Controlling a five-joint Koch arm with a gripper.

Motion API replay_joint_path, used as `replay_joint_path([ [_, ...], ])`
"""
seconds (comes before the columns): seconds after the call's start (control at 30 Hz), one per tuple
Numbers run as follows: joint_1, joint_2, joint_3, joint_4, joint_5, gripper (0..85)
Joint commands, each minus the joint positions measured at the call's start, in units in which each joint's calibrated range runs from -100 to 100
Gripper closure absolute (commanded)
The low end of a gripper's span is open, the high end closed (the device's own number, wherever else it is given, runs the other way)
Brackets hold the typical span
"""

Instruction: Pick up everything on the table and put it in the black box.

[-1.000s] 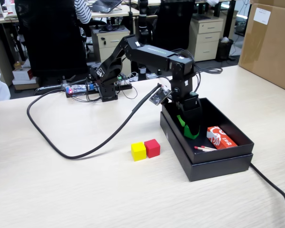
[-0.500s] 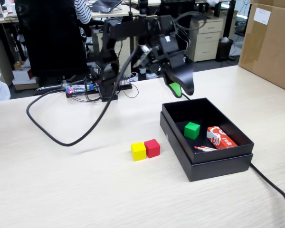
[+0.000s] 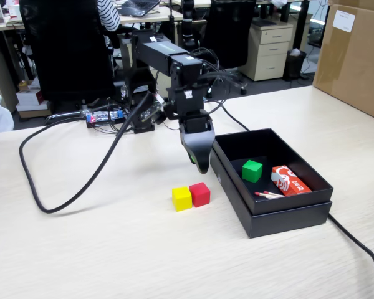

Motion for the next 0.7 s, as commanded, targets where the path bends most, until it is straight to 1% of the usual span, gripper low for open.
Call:
replay_joint_path([
  [0.0, -0.6, 4.0, 7.7, 0.2, -1.5, 41.6],
  [0.27, -0.6, 11.3, 10.5, 0.2, -3.8, 41.6],
  [0.57, -0.8, 15.1, 9.8, 0.2, -3.9, 42.0],
  [0.67, -1.1, 16.4, 10.2, 0.2, -4.0, 46.4],
])
